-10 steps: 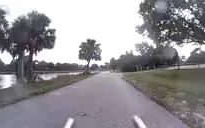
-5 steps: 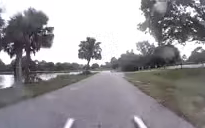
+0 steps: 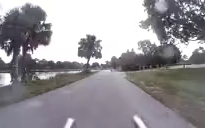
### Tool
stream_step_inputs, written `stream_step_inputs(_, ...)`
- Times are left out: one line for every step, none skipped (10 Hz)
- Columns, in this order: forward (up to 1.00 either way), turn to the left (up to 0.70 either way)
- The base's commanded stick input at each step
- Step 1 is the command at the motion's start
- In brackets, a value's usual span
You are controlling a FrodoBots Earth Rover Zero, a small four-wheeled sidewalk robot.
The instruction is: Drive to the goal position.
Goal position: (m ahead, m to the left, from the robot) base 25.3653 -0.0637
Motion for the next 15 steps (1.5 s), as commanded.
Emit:
stream_step_inputs(0.85,0.00)
stream_step_inputs(0.85,0.00)
stream_step_inputs(0.85,0.00)
stream_step_inputs(0.85,0.00)
stream_step_inputs(0.85,0.00)
stream_step_inputs(0.85,0.00)
stream_step_inputs(0.85,0.00)
stream_step_inputs(0.85,0.00)
stream_step_inputs(0.85,0.00)
stream_step_inputs(0.85,0.00)
stream_step_inputs(0.85,0.00)
stream_step_inputs(0.85,0.00)
stream_step_inputs(0.85,0.00)
stream_step_inputs(0.85,-0.34)
stream_step_inputs(0.85,-0.34)
